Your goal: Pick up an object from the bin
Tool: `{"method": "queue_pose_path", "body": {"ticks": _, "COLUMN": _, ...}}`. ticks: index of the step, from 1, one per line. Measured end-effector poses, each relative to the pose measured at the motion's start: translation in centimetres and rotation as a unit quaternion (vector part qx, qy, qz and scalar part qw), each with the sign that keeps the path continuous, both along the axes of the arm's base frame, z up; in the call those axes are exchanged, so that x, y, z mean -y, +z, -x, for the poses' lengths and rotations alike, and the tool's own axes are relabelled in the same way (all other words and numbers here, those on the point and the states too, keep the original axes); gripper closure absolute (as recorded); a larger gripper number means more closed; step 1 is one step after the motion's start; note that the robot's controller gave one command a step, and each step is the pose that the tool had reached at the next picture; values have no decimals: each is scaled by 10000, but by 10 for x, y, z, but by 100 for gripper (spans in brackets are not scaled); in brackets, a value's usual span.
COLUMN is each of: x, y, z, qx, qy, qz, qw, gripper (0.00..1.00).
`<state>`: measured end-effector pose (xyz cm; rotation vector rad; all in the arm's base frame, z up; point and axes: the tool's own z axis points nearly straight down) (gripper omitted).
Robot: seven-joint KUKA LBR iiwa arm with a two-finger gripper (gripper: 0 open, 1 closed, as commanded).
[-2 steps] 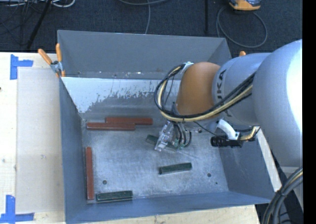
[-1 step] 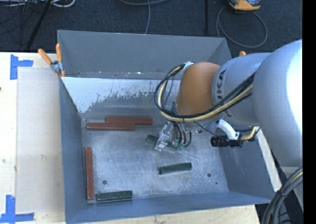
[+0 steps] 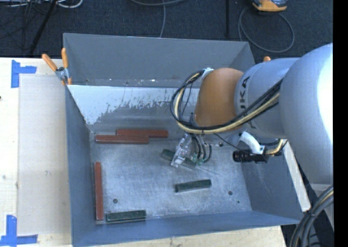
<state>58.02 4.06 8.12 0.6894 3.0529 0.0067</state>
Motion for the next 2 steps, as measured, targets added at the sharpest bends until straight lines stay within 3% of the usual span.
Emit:
{"method": "queue_pose_path", "body": {"ticks": 1, "x": 0, "y": 15, "z": 4, "qx": -89, "qy": 8, "qz": 7, "qw": 10000, "gripper": 100}}
{"method": "queue_pose_path", "body": {"ticks": 2, "x": 0, "y": 38, "z": 4, "qx": -94, "qy": 10, "qz": 7, "qw": 10000, "gripper": 100}}
